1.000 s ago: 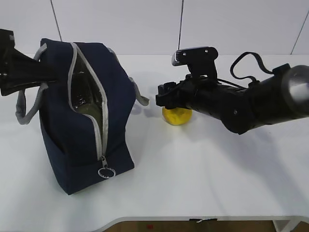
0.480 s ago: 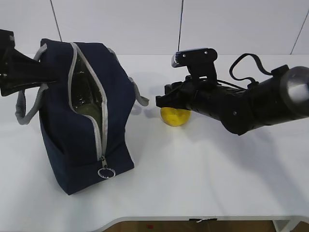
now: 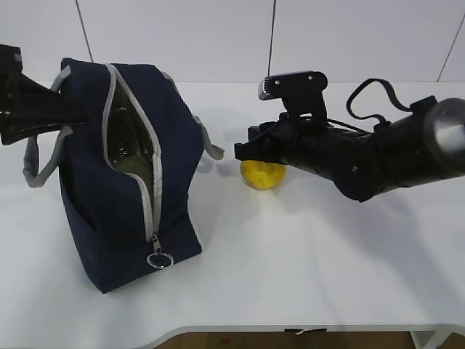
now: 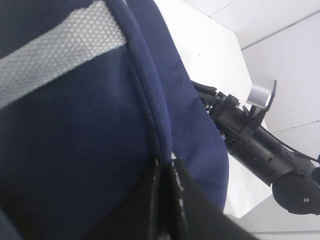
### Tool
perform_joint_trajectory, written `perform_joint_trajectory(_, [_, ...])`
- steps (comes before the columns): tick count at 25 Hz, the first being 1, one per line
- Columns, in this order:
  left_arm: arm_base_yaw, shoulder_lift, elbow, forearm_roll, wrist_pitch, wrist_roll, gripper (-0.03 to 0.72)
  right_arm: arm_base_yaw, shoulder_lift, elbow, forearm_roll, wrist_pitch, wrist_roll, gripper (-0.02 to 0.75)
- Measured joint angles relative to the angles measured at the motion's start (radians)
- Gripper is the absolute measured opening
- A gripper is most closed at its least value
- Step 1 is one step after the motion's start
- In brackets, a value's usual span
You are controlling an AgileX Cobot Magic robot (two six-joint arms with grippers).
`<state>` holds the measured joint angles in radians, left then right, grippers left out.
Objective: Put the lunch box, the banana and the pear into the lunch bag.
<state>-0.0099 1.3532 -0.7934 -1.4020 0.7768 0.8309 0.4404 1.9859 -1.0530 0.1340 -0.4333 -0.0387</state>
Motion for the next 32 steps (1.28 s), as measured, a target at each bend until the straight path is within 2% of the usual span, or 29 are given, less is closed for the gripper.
perform_joint_trajectory(18, [0.0,0.0,0.0,0.002,0.001,0.0,-0.001,0.012,-0.308,0.0,-0.021,-0.003,0.039,0.129])
perform_joint_trajectory(21, [0.0,0.0,0.0,0.003,0.001,0.0,-0.001,0.053,-0.354,0.0,-0.122,-0.032,0.09,0.129])
perform_joint_trajectory(26, [0.0,0.0,0.0,0.003,0.001,0.0,-0.001,0.163,-0.361,0.0,-0.384,-0.121,0.124,0.129])
perform_joint_trajectory(29, [0.0,0.0,0.0,0.003,0.001,0.0,-0.001,0.212,-0.361,0.0,-0.454,-0.182,0.128,0.128])
perform_joint_trajectory(32, [0.0,0.0,0.0,0.003,0.001,0.0,-0.001,0.231,-0.358,0.0,-0.47,-0.236,0.131,0.128])
